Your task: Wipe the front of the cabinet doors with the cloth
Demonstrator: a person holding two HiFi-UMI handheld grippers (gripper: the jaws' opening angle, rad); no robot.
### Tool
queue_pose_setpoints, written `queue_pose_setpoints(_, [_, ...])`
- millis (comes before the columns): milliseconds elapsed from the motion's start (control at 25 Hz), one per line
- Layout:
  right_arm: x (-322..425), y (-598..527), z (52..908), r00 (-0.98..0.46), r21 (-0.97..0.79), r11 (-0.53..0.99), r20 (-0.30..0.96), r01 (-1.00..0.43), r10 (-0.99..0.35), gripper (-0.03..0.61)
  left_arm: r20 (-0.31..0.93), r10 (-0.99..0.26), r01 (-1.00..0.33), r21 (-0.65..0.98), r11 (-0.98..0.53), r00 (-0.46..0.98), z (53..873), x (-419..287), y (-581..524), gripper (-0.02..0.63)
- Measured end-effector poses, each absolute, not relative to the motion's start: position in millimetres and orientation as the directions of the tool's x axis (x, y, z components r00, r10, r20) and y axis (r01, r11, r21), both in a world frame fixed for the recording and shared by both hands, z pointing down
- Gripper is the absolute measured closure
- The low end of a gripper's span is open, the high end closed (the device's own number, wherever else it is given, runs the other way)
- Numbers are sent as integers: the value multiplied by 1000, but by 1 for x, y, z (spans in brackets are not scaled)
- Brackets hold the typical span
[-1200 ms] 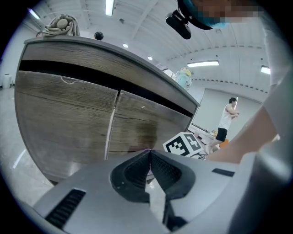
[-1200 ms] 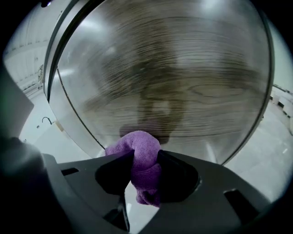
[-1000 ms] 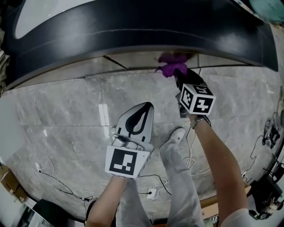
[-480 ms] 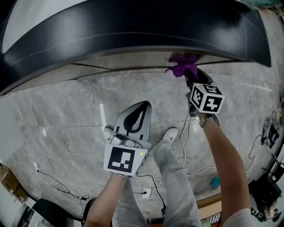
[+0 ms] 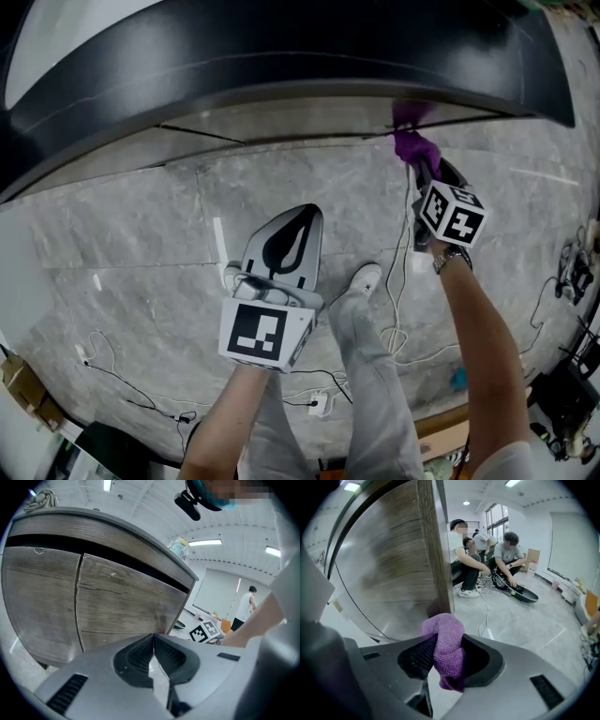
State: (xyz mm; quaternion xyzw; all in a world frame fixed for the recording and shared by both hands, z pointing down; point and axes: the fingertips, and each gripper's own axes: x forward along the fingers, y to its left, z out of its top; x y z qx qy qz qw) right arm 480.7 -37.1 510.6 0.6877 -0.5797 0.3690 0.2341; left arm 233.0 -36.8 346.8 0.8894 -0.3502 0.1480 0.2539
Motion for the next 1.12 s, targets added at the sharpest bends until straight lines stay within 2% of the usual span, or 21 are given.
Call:
queue_pose_setpoints(320, [365,-15,544,-42,-156,-148,813,-977,-581,423,484,-524,-703,341,-625,701,361,164,-33,603])
queue_pose_setpoints(480, [288,-30,559,-121,-192,-66,813,-979,-569,423,486,-516,-697,343,-629,705,364,131,-39,603])
queue_pose_setpoints(680, [207,-63,567,-171,-236,-37,794,-971,-584,423,491,-541,-722,339,-602,682,374,78,-51,603])
queue_pose_setpoints(880, [155,-97,574,-188,-253,-29,786,-967,-589,423,513,-550,-745,344,-572,659,380,38,-54,603])
queue_pose_setpoints(1120, [138,-124,588,-176,-265,-72,797,-962,-577,423,519,-587,-777,312,-546,621,381,4,-65,603])
